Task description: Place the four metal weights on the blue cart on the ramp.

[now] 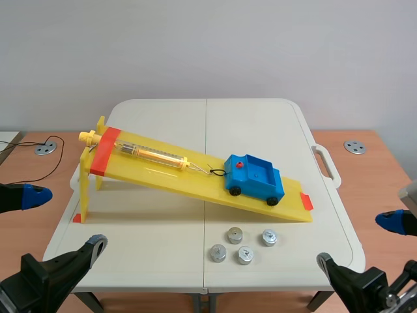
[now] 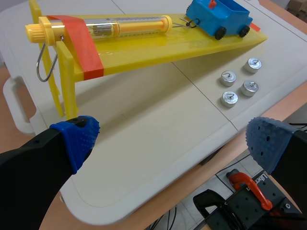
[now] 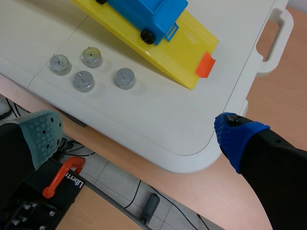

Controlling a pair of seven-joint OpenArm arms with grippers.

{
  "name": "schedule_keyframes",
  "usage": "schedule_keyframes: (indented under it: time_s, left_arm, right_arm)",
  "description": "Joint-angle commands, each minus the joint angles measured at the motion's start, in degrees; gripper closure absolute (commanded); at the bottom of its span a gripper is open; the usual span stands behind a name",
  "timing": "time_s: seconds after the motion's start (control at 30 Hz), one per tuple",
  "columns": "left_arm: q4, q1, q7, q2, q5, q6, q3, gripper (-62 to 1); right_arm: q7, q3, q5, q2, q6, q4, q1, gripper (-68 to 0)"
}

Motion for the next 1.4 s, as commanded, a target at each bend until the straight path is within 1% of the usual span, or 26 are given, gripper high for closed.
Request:
schedule_keyframes:
  time_s: [0.0, 0.1, 0.3, 0.4, 0.43, 0.53, 0.63, 0.7, 0.77, 0.87, 0.9, 0.93, 1.0, 1.07, 1.13, 1.27, 1.37]
  left_arm:
    - [4.5, 0.8, -8.7, -0.8, -4.8, -1.4, -0.8, -62.3]
    - [4.5, 0.8, -8.5, -0.8, -4.8, -1.4, -0.8, -62.3]
    - [4.5, 0.6, -5.7, -0.8, -4.8, -1.5, -0.8, -62.3]
    - [4.5, 0.1, -5.6, -0.5, -4.4, -1.4, -0.8, -62.3]
    - [4.5, -0.2, -5.2, -0.3, -4.2, -1.5, -0.8, -61.4]
    - [4.5, -1.4, -4.1, 0.5, -4.2, -1.5, -0.8, -46.4]
    - [4.5, -2.1, -3.5, 1.6, -4.2, -1.7, -0.8, -32.4]
    - [4.5, -2.8, -2.6, 2.3, -4.2, -1.8, -0.8, -25.6]
    - [4.4, -3.3, -2.2, 2.8, -4.2, -2.1, -0.8, -19.2]
    - [4.4, -4.0, -1.2, 3.6, -4.2, -2.1, -0.8, -7.8]
    - [4.4, -4.2, -0.8, 4.0, -4.2, -2.1, -0.8, -4.6]
    - [4.3, -4.3, -0.1, 4.2, -4.2, -2.1, -0.8, -3.0]
    - [4.3, -4.7, 1.1, 4.8, -4.2, -2.1, -0.7, -2.9]
    - [4.1, -5.4, 3.0, 5.3, -4.2, -2.1, -0.7, -2.9]
    - [3.9, -6.3, 4.5, 6.2, -4.2, -2.1, -0.7, -2.9]
    - [3.9, -7.2, 4.9, 7.5, -4.3, -2.3, -0.7, -2.9]
    - [3.9, -7.2, 4.9, 8.2, -4.3, -2.4, -0.7, -2.9]
  right_arm:
    - [8.1, 2.0, 1.7, 2.5, -1.5, 6.9, 0.2, -65.9]
    - [8.1, 2.0, 1.7, 2.5, -1.5, 6.9, 0.2, -65.9]
    - [7.9, 2.0, 1.7, 2.5, -1.5, 6.9, 0.2, -65.9]
    - [6.5, 2.0, 1.7, 2.5, -1.4, 6.9, 0.2, -65.9]
    - [5.8, 2.0, 1.7, 2.5, -1.4, 6.9, 0.3, -65.9]
    - [3.5, 2.0, 1.7, 2.3, -0.6, 6.9, 1.1, -65.9]
    - [0.7, 2.0, 1.7, 1.0, -0.6, 6.9, 2.6, -65.9]
    - [-0.7, 2.0, 1.7, -0.2, -0.4, 6.9, 3.6, -65.9]
    - [-1.8, 1.9, 1.8, -1.2, 0.7, 6.9, 4.7, -65.9]
    - [-2.4, 0.6, 1.8, -2.2, 2.0, 6.8, 6.1, -65.9]
    - [-2.4, -0.2, 1.8, -2.3, 2.3, 6.8, 6.6, -65.9]
    - [-2.7, -1.1, 1.7, -2.3, 2.2, 6.8, 7.1, -65.8]
    - [-4.3, -3.0, 1.2, -2.3, 2.2, 6.8, 8.4, -64.4]
    - [-5.7, -4.7, -0.5, -3.0, 2.2, 6.8, 9.8, -60.5]
    - [-5.9, -6.0, -1.5, -4.1, 2.2, 6.6, 11.0, -56.8]
    - [-7.2, -8.6, -3.5, -6.8, 2.2, 5.7, 13.6, -49.8]
    - [-8.2, -10.6, -3.7, -8.5, 2.4, 4.0, 15.8, -46.3]
